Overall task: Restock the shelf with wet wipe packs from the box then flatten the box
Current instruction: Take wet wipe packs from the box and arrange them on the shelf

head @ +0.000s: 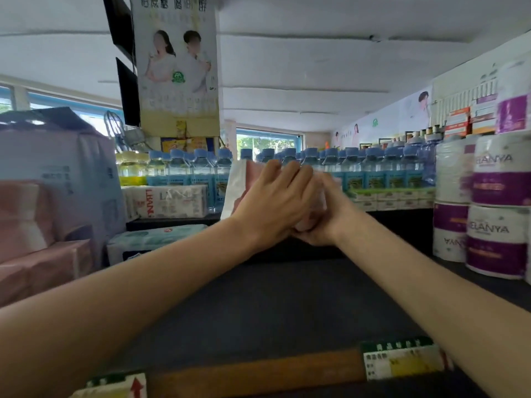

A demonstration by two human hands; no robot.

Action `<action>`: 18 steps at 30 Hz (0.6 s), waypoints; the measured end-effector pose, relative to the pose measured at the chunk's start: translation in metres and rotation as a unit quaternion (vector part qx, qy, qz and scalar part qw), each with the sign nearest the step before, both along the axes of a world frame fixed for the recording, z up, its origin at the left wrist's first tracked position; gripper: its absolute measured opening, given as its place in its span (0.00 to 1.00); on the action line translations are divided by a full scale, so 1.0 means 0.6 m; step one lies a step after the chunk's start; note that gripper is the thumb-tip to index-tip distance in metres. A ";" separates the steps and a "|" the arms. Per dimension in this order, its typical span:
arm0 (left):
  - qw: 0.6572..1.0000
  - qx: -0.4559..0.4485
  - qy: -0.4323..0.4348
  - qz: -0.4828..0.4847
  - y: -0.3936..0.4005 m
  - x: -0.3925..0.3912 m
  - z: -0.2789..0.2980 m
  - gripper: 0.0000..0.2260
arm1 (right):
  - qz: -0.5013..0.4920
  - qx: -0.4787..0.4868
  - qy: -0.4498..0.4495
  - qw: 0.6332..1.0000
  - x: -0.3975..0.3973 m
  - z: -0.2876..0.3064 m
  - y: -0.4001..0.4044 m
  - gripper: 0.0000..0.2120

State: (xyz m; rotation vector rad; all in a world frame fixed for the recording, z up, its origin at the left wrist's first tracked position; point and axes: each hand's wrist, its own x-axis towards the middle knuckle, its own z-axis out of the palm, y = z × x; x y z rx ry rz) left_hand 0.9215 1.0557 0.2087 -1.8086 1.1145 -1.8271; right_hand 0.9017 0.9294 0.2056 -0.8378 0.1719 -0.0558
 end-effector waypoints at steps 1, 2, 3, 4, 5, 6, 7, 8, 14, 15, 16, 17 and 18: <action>1.000 -0.006 0.007 -0.021 0.008 -0.007 0.009 0.26 | -0.004 -0.008 -0.020 1.000 -0.003 0.014 0.002 0.32; 0.998 -0.007 0.040 -0.046 0.019 -0.013 0.020 0.26 | -0.012 -0.037 -0.049 0.998 -0.002 0.030 0.003 0.30; 0.993 -0.007 0.088 -0.073 0.031 -0.017 0.030 0.26 | -0.023 -0.079 -0.083 0.993 -0.007 0.044 0.009 0.28; 0.985 -0.021 0.136 -0.099 0.046 -0.019 0.039 0.27 | -0.063 -0.161 -0.109 0.979 -0.010 0.058 0.014 0.26; 0.975 -0.054 0.187 -0.106 0.064 -0.019 0.047 0.28 | -0.132 -0.279 -0.133 0.942 -0.012 0.066 0.020 0.24; 0.964 -0.104 0.225 -0.101 0.082 -0.016 0.053 0.30 | -0.217 -0.420 -0.163 0.866 -0.015 0.066 0.026 0.22; 0.951 -0.159 0.250 -0.090 0.099 -0.005 0.054 0.30 | -0.279 -0.554 -0.209 0.756 -0.020 0.063 0.032 0.23; 0.935 -0.212 0.271 -0.081 0.115 0.009 0.052 0.29 | -0.299 -0.675 -0.254 0.625 -0.021 0.057 0.038 0.29; 0.877 -0.093 0.469 0.053 0.143 0.052 -0.005 0.33 | -0.227 -0.923 -0.310 -0.009 0.063 -0.051 0.057 0.44; 0.858 -0.052 0.504 0.088 0.142 0.057 -0.017 0.31 | -0.208 -0.926 -0.315 -0.004 0.076 -0.065 0.057 0.44; 0.834 -0.018 0.540 0.112 0.141 0.060 -0.030 0.28 | -0.181 -0.933 -0.310 0.013 0.091 -0.077 0.053 0.45; 0.811 0.005 0.570 0.132 0.138 0.063 -0.043 0.28 | -0.159 -0.937 -0.310 0.025 0.102 -0.090 0.049 0.46; 0.795 0.017 0.588 0.145 0.136 0.065 -0.054 0.29 | -0.141 -0.945 -0.292 0.033 0.108 -0.100 0.046 0.47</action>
